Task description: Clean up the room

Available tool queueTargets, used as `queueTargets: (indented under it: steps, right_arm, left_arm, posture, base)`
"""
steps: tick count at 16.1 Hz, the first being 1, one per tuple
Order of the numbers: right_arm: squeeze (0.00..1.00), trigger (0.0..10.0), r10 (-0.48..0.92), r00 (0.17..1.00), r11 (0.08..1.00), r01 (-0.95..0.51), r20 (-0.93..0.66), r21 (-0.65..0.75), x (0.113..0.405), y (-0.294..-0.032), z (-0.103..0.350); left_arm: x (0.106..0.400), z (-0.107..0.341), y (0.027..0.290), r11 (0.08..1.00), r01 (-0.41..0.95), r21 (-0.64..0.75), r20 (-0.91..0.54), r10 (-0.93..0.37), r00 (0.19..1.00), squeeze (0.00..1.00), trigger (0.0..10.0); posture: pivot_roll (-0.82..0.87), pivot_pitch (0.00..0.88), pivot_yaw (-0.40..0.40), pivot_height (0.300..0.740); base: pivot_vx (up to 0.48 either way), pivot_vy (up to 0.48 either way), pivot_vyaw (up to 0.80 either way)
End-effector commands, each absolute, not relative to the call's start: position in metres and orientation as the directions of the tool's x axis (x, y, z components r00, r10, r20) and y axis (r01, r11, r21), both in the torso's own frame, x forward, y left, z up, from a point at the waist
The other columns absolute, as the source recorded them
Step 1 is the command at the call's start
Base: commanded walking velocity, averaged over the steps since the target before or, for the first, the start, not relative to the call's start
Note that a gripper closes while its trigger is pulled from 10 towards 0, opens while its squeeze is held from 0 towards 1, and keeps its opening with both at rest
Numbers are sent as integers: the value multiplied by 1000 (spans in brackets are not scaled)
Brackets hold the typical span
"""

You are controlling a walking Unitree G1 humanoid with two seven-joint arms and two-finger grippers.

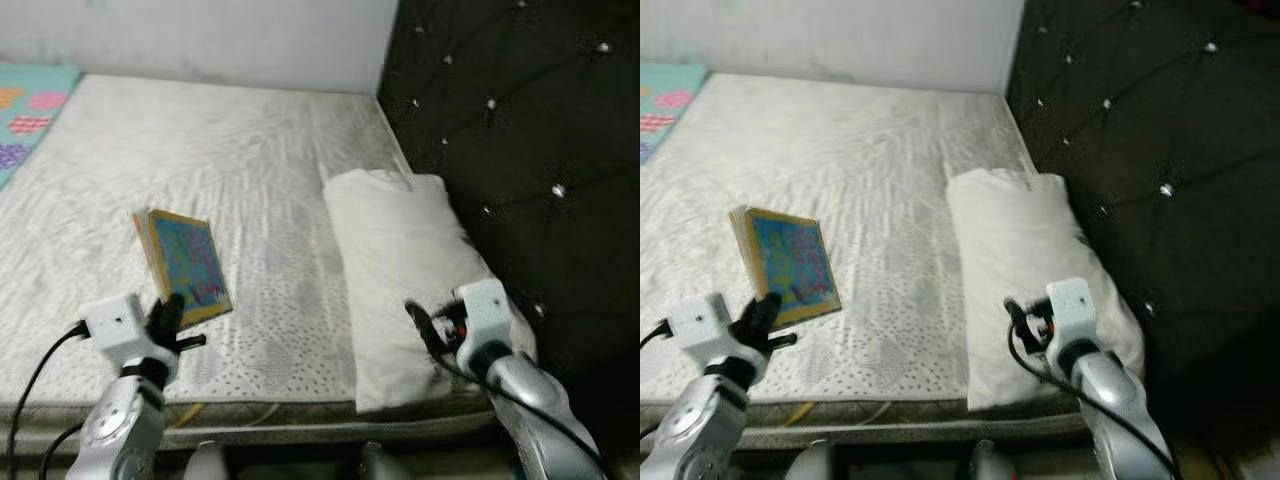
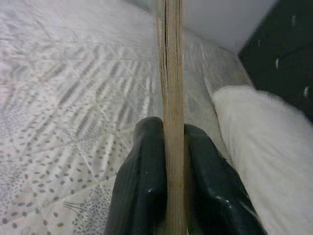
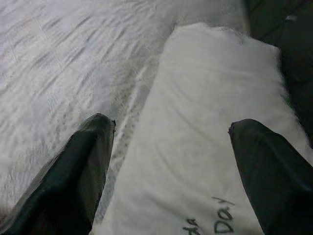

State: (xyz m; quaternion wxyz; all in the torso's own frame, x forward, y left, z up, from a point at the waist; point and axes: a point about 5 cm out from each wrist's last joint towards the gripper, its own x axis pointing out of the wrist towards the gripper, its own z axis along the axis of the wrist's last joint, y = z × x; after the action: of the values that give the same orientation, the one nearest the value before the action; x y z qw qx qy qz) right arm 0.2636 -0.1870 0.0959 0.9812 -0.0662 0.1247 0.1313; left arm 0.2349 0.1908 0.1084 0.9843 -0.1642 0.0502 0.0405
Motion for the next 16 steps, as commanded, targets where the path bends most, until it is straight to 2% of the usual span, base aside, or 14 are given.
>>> queueTargets:
  steps: [1, 8, 14, 16]
  right_arm:
    - [0, 10000, 247, 937, 954, -280, -246, -109, 267, -188, 100]
    - [0, 10000, 287, 918, 935, -331, -274, -129, 261, -192, 101]
    - [0, 10000, 352, 883, 907, -404, -310, -120, 244, -193, 101]
    - [0, 10000, 348, 883, 910, -399, -316, -113, 244, -194, 101]
  left_arm:
    - [232, 113, 193, 942, -110, -318, -96, 83, 992, 0, 10000]
    - [217, 114, 193, 928, -167, -333, -107, 139, 985, 0, 10000]
    - [205, 113, 191, 918, -196, -345, -135, 158, 978, 0, 10000]
    - [203, 114, 190, 916, -199, -349, -137, 161, 978, 0, 10000]
  posture:
    - [-38, 104, -85, 670]
    - [-39, 141, -124, 670]
    - [-54, 190, -151, 585]
    - [-54, 198, -153, 580]
  base:
    - [0, 0, 0]
    - [0, 0, 0]
    - [0, 0, 0]
    - [0, 0, 0]
